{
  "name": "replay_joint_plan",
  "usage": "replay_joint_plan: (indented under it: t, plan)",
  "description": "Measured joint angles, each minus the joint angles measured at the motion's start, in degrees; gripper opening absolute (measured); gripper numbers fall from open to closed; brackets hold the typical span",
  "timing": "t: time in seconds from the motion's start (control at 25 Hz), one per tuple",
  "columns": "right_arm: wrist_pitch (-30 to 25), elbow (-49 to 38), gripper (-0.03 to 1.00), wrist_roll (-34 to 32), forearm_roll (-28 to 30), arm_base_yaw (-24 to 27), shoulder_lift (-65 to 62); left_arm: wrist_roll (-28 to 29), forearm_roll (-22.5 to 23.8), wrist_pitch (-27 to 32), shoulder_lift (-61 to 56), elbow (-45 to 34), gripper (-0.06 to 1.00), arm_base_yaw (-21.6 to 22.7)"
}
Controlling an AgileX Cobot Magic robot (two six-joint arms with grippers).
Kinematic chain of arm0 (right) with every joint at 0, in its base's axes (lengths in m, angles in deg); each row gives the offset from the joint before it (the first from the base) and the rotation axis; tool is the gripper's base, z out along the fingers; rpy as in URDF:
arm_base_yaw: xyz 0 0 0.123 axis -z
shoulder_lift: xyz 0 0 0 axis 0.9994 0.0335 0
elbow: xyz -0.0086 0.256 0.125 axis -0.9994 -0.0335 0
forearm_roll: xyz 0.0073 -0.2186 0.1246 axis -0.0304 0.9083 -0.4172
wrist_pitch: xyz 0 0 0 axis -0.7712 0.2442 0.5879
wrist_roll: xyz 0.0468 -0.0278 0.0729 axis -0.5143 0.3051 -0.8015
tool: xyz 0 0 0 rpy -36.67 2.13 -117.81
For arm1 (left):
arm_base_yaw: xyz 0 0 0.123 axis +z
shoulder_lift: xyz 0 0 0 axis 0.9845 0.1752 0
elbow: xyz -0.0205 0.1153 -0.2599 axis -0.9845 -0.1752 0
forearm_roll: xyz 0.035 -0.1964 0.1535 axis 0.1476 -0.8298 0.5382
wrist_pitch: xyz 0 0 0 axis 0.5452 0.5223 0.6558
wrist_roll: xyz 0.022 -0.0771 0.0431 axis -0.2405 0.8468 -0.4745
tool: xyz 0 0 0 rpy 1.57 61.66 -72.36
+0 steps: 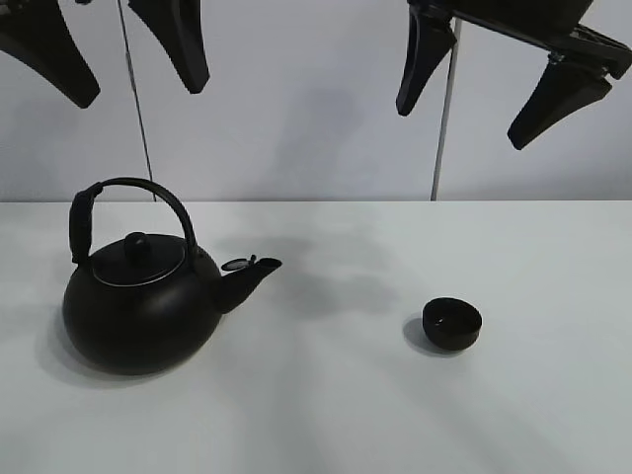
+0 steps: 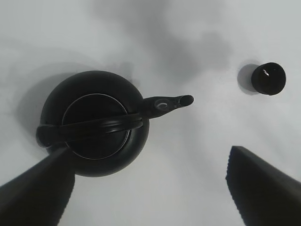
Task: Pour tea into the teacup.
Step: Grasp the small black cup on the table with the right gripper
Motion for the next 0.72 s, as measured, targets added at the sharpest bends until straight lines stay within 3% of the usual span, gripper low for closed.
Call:
replay_joint_plan:
  t: [0.16,0.4,0.72]
  plan:
    - [-1.39,0.00,0.69,2.59,1.18,0.00,0.00,0.00,0.00,0.00,0.00,0.00,0.63,0.00]
    - [-2.27,-4.78,0.69,2.79,7.63,0.00,0.00,0.00,0.00,0.00,0.00,0.00,0.63,0.00]
    - [12.32,-18.49,0.69,4.22,14.22,-3.61,0.07,0.00,0.00,0.00,0.00,0.00,0.63,0.00]
